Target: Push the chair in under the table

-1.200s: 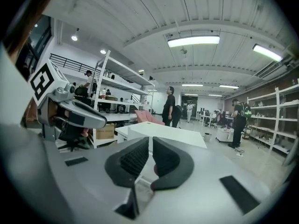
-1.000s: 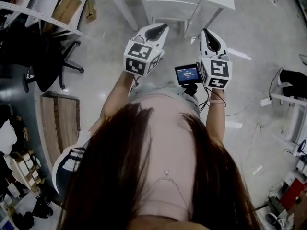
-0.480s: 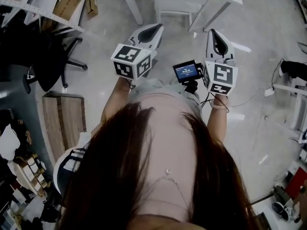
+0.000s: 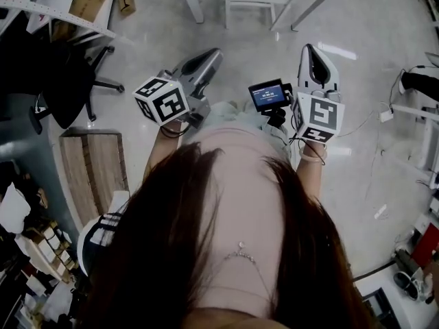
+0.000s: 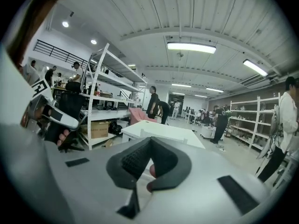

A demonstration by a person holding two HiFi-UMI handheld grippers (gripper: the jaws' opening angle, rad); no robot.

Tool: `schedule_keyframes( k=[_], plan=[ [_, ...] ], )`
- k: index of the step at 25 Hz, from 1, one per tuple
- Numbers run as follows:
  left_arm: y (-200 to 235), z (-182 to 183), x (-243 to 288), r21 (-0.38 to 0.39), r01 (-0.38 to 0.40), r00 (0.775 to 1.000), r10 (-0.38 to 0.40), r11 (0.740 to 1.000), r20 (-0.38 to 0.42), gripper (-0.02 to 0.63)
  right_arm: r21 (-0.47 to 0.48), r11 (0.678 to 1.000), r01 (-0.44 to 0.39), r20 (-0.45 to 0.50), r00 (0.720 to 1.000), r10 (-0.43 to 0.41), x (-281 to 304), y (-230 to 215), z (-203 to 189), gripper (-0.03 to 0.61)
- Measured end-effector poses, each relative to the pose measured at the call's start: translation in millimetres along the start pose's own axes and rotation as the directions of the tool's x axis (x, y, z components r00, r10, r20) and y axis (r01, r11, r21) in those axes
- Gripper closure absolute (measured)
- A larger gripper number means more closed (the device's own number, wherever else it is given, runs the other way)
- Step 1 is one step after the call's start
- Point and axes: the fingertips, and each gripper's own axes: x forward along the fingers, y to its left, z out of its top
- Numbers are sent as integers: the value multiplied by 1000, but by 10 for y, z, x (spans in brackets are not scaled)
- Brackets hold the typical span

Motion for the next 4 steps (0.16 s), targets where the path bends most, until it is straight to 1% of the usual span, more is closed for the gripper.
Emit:
schedule_keyframes(
  k=[2, 4],
  plan=[
    [59, 8, -203, -61, 20, 1000, -19, 998, 24, 606, 11, 1000, 10, 1, 1000, -10, 2, -2, 16, 558],
    [174, 31, -416, -111, 25, 999, -20, 993, 44, 606, 20, 1000, 17, 8, 1000, -17, 29, 4, 55, 558]
  ],
)
